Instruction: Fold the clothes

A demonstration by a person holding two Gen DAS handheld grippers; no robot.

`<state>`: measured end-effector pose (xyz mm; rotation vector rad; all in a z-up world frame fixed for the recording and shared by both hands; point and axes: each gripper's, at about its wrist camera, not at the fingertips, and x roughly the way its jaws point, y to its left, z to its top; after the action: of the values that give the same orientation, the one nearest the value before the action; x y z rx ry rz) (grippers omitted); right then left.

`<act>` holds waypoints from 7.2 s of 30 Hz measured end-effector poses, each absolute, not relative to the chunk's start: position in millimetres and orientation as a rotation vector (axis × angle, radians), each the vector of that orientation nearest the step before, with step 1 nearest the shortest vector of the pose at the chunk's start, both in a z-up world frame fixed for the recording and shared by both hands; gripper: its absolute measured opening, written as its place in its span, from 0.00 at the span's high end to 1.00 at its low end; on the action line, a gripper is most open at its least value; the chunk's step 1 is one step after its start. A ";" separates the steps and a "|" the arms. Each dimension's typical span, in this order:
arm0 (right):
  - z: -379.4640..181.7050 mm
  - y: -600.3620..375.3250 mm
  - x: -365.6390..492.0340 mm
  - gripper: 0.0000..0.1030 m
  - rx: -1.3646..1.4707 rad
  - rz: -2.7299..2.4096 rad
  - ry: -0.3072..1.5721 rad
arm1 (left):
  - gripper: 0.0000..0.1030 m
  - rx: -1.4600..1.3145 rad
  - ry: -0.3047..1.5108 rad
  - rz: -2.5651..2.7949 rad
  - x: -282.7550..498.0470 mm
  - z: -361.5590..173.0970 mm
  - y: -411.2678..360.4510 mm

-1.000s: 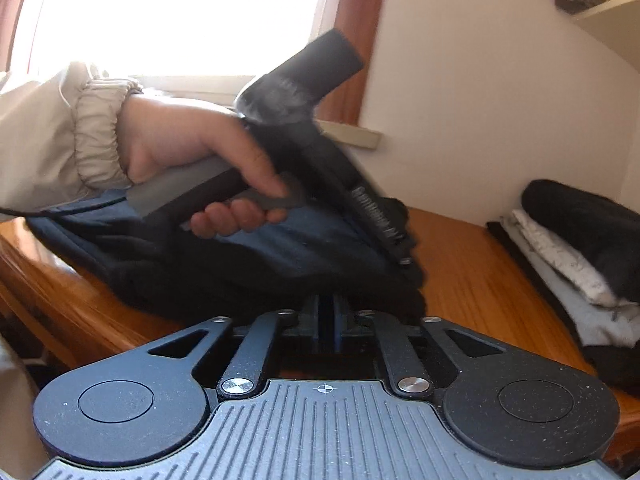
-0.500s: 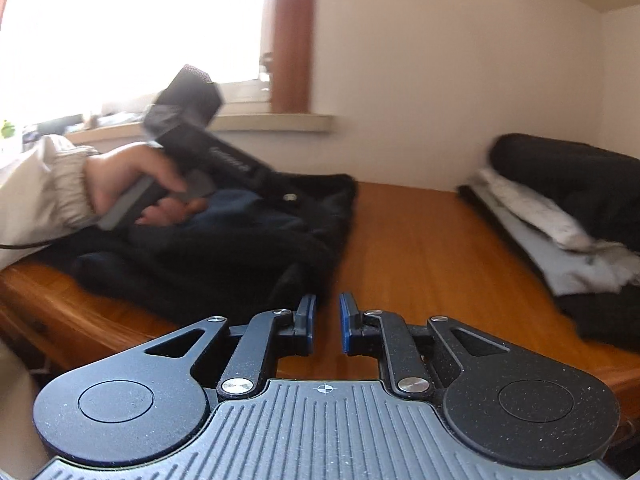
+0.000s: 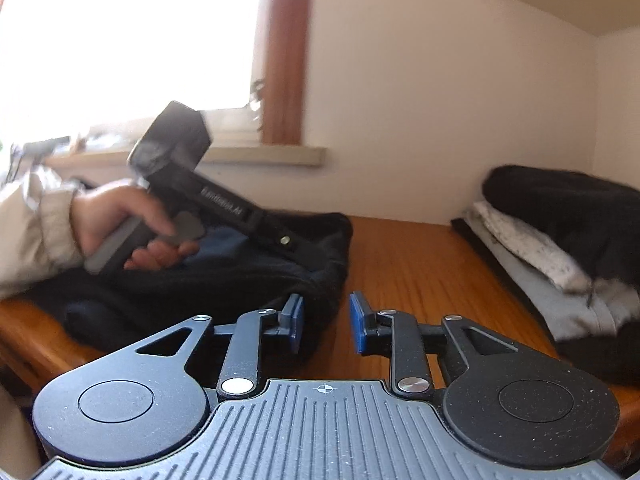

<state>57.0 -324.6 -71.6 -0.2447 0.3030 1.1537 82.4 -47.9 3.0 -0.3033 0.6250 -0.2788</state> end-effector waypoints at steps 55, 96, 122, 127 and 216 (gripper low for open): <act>-60.6 -311.2 40.8 0.94 -0.418 1.212 0.319 | 0.33 -0.227 0.638 -0.219 79.5 -4.0 -54.4; -82.5 -305.2 40.0 0.73 -0.104 1.010 0.439 | 0.31 -0.102 0.636 -0.048 108.2 10.9 -19.8; -92.9 -305.7 74.3 0.83 0.242 1.049 0.646 | 0.29 -0.166 0.569 0.085 79.5 37.9 32.2; -66.3 -305.0 72.5 0.84 0.325 1.078 0.583 | 0.26 -0.174 0.513 0.158 13.2 75.0 73.8; -39.0 -159.9 -205.6 0.64 -0.401 1.594 0.222 | 0.68 -0.286 0.361 0.340 -418.6 47.5 2.7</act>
<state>-205.6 -159.9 -39.0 -0.4014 0.2224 1.5936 -418.6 2.7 47.5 -0.2857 0.3614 0.3403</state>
